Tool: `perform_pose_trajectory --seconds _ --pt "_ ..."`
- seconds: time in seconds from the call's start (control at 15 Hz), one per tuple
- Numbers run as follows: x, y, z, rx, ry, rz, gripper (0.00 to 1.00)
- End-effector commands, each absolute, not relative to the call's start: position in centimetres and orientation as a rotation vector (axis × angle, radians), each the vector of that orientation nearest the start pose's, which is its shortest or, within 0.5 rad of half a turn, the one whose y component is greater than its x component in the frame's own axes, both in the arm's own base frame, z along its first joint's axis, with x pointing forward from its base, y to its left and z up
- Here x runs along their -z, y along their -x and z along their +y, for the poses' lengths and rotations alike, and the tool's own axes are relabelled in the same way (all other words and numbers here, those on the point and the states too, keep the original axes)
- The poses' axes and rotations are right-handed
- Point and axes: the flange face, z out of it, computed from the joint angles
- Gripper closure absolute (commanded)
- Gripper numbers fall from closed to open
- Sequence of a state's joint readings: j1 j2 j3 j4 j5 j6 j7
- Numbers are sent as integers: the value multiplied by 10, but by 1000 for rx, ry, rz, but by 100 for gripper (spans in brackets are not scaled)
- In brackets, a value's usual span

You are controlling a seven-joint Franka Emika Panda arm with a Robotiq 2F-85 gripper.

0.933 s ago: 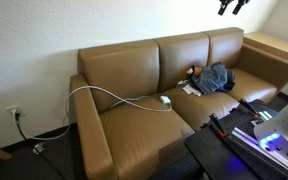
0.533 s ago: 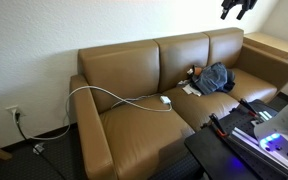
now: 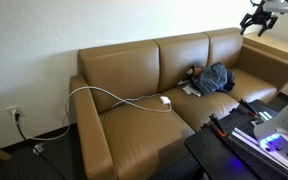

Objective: Move the clothing to the left side of the sofa

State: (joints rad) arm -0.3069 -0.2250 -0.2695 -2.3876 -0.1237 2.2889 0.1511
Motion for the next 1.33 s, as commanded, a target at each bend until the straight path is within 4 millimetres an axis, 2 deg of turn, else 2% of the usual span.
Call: perform_pose_trajectory --seconds 0.0,0.13,0.2,0.4,0.6,0.67,0.87,0.93,1.0,1.07,1.13,1.27 --pt "-410 -399 -276 161 3029 1050 0" --pt "-406 -406 -282 150 3030 1070 0" --pt "-407 -404 -276 169 3061 1077 0" --pt "-342 -421 -268 225 3049 1279 0" --pt "-290 -429 -262 377 2960 1462 0" --pt "-269 -431 -269 429 2934 1521 0" --pt "-225 -442 -289 506 2837 1750 0" --pt "-214 -444 -298 475 2783 1857 0" --pt "-202 -456 -292 378 2729 1941 0" --pt "-194 -460 -290 251 2688 1979 0" --pt "-208 -440 -293 371 2730 1909 0" --pt "-199 -448 -290 349 2732 1916 0"
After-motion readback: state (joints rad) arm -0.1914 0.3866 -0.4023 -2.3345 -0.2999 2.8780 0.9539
